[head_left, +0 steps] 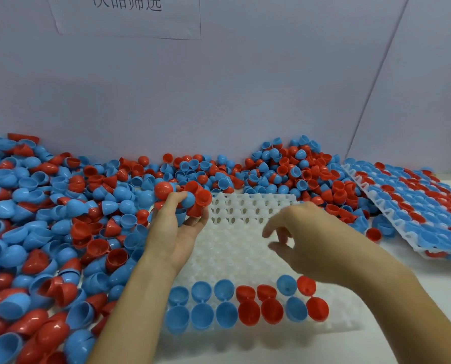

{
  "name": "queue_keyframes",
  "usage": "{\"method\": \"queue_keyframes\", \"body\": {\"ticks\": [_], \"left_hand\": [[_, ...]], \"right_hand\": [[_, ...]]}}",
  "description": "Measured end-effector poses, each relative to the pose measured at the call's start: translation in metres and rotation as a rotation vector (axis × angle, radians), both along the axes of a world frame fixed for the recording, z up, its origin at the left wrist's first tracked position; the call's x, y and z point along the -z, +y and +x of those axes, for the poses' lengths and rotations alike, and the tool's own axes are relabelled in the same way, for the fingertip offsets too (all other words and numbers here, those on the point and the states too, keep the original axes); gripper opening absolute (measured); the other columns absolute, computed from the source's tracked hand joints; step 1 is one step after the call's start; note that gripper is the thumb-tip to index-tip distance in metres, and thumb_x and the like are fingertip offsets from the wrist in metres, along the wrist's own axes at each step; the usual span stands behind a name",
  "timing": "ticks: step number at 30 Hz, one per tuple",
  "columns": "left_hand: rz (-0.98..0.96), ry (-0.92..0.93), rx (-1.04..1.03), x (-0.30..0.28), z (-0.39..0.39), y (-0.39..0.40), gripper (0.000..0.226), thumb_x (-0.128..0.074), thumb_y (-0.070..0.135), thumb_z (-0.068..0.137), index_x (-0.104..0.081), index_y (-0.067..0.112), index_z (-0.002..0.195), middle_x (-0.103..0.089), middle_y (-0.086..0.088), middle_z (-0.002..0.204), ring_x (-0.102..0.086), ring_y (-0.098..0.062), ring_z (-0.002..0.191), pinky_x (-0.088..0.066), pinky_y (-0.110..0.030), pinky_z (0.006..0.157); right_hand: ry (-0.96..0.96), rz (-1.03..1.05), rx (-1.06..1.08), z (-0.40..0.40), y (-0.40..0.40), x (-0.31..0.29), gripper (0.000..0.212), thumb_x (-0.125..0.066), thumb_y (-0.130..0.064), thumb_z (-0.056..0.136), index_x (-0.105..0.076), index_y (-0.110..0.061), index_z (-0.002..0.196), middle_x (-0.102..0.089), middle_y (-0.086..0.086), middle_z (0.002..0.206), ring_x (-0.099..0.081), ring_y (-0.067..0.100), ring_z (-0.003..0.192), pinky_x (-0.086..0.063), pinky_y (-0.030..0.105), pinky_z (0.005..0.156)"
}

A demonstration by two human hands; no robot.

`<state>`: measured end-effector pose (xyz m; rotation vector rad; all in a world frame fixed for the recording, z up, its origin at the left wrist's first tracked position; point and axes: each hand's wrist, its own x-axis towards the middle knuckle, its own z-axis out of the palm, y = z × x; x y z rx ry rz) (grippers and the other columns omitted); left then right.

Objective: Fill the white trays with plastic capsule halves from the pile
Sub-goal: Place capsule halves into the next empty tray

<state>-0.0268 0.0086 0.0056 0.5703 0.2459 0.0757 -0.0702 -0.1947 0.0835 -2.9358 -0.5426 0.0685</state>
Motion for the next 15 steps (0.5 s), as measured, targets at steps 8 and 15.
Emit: {"method": "queue_keyframes", "body": {"ticks": [8,15], "left_hand": [[0.034,-0.022,0.025,0.0,-0.003,-0.004,0.03,-0.067,0.009,0.089,-0.067,0.007,0.119,-0.069,-0.019,0.12,-0.07,-0.032,0.105,-0.06,-0.038,0.076],[0.074,-0.146,0.116,-0.003,-0.001,-0.004,0.053,-0.069,0.012,0.081,-0.057,-0.005,0.13,-0.066,-0.026,0.126,-0.067,-0.037,0.114,-0.059,-0.044,0.087]], "right_hand": [[-0.322,0.509,-0.032,0.037,0.064,0.026,0.015,-0.066,-0.038,0.092,-0.065,-0.031,0.105,-0.061,-0.015,0.093,-0.059,0.004,0.085,-0.055,0.026,0.079],[-0.426,0.555,-0.001,0.05,0.061,0.044,0.018,-0.064,-0.031,0.094,-0.078,-0.023,0.088,-0.07,-0.009,0.078,-0.061,0.008,0.074,-0.055,0.029,0.074]]}}
